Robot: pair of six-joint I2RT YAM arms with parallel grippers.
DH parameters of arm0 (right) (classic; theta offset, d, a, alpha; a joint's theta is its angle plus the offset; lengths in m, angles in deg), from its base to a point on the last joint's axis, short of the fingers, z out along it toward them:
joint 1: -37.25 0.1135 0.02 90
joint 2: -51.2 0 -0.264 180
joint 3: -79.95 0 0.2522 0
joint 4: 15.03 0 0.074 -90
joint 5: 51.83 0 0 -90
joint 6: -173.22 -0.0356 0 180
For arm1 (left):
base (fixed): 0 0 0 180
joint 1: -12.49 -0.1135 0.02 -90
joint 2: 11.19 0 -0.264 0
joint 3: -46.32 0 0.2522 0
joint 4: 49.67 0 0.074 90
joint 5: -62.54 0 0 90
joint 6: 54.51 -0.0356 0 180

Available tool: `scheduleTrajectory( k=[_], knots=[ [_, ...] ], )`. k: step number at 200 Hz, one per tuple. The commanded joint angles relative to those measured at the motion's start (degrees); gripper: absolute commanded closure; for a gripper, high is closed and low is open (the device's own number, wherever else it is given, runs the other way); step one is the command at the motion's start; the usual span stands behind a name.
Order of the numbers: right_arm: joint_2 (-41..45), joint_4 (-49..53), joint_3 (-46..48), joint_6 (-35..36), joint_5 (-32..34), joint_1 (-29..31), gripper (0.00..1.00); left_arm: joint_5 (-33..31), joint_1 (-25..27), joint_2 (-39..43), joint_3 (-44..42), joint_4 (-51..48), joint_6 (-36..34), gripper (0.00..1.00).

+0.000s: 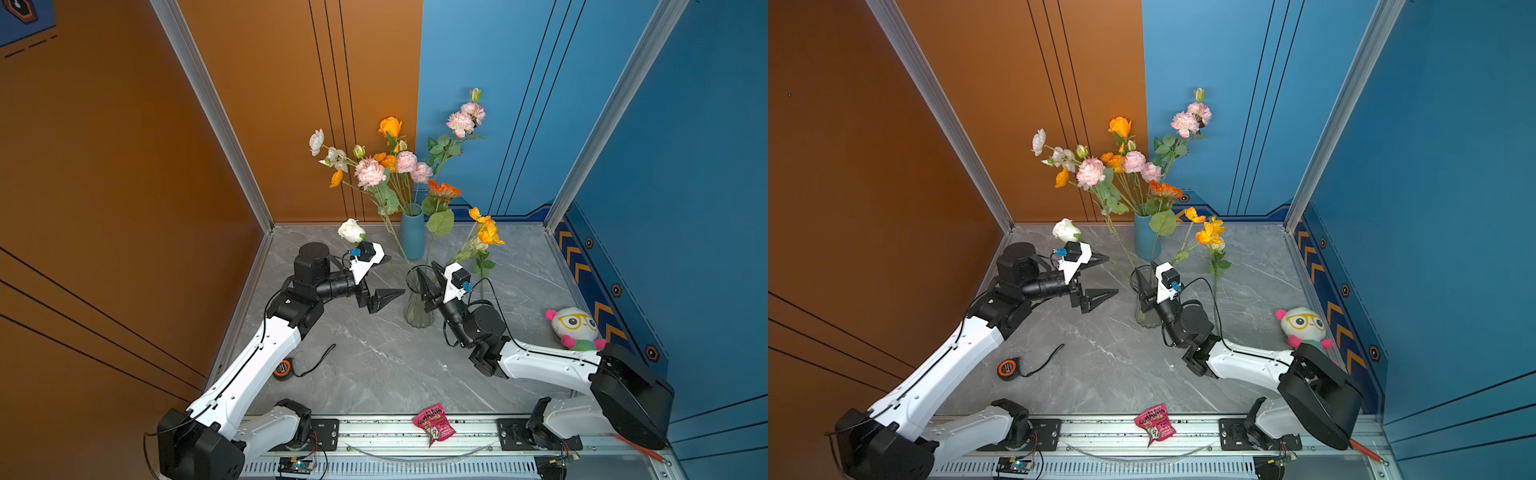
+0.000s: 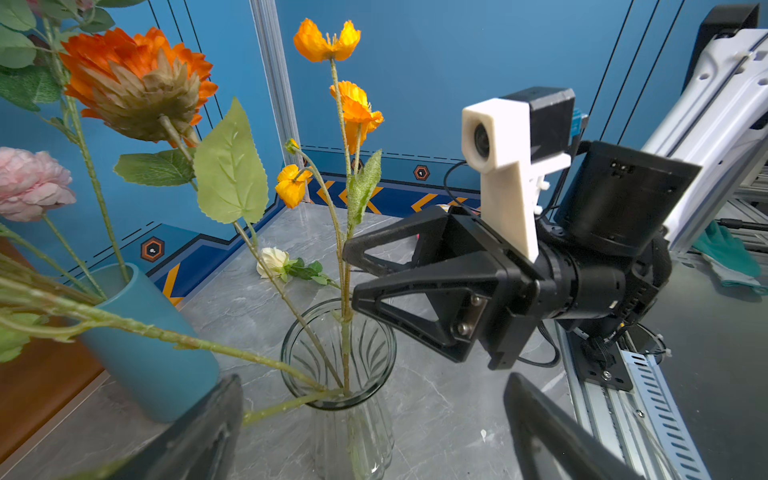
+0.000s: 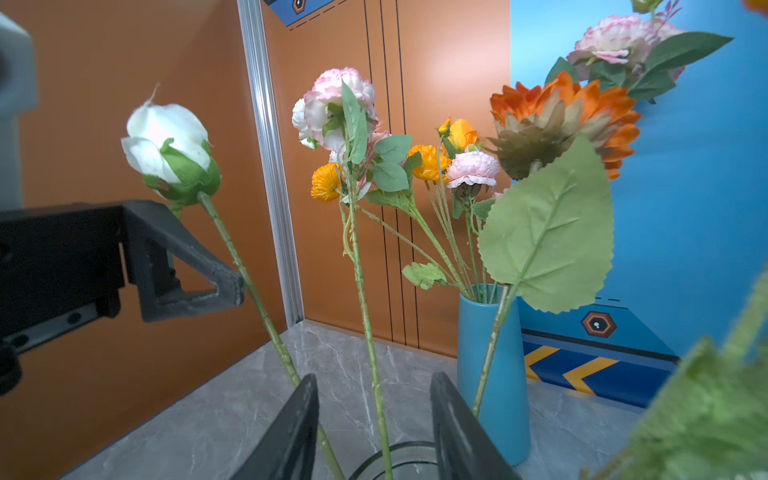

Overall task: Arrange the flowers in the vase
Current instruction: 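Open the right gripper and draw it back from the vase, then lower the right gripper onto the last white rose stem and close it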

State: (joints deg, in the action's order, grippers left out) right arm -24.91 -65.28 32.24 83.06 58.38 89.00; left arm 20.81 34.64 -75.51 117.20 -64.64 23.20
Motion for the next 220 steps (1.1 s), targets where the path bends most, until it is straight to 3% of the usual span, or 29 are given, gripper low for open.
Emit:
scheduleTrajectory(
  k=[1, 21, 33, 61, 72, 84, 107, 123, 174, 220],
  knots=[
    [7.8, 10.9, 1.8, -1.6, 7.4, 0.6, 0.44, 0.6, 2.7, -0.5, 0.8, 0.6, 0.7, 0.02],
    [16.5, 24.2, 3.3, -5.5, 14.1, 0.2, 0.31, -2.5, 7.0, -1.0, 0.4, 0.6, 0.2, 0.02],
    [22.0, 36.2, 2.8, -9.7, 18.4, -0.8, 0.3, -6.3, 10.0, -1.6, 0.1, 0.6, 0.2, 0.02],
    [31.1, 61.5, 2.4, -21.4, 21.1, -7.2, 0.33, -10.6, 14.7, -3.1, -0.7, 0.4, -1.0, 0.02],
    [32.5, 68.3, 2.9, -25.9, 18.5, -12.4, 0.35, -11.2, 15.8, -3.5, -0.9, 0.4, -1.4, 0.02],
    [32.6, 72.4, 3.4, -29.1, 10.3, -20.1, 0.37, -11.4, 16.9, -4.0, -0.9, 0.3, -1.7, 0.02],
    [26.4, 75.0, 2.5, -31.6, -5.4, -32.6, 0.37, -12.8, 19.8, -4.6, -0.9, -1.3, -4.0, 0.02],
    [18.5, 75.2, 0.2, -30.7, -13.9, -37.9, 0.42, -15.9, 22.3, -5.2, -0.8, -3.5, -6.4, 0.02],
    [-0.9, 64.4, -5.5, -28.4, -16.2, -40.2, 0.49, -19.9, 26.0, -7.9, 1.5, -9.1, -9.4, 0.02],
    [-17.0, 64.7, -16.3, -27.4, -20.9, -41.6, 0.58, -19.7, 26.1, -8.4, 1.5, -11.5, -9.9, 0.02]
  ],
)
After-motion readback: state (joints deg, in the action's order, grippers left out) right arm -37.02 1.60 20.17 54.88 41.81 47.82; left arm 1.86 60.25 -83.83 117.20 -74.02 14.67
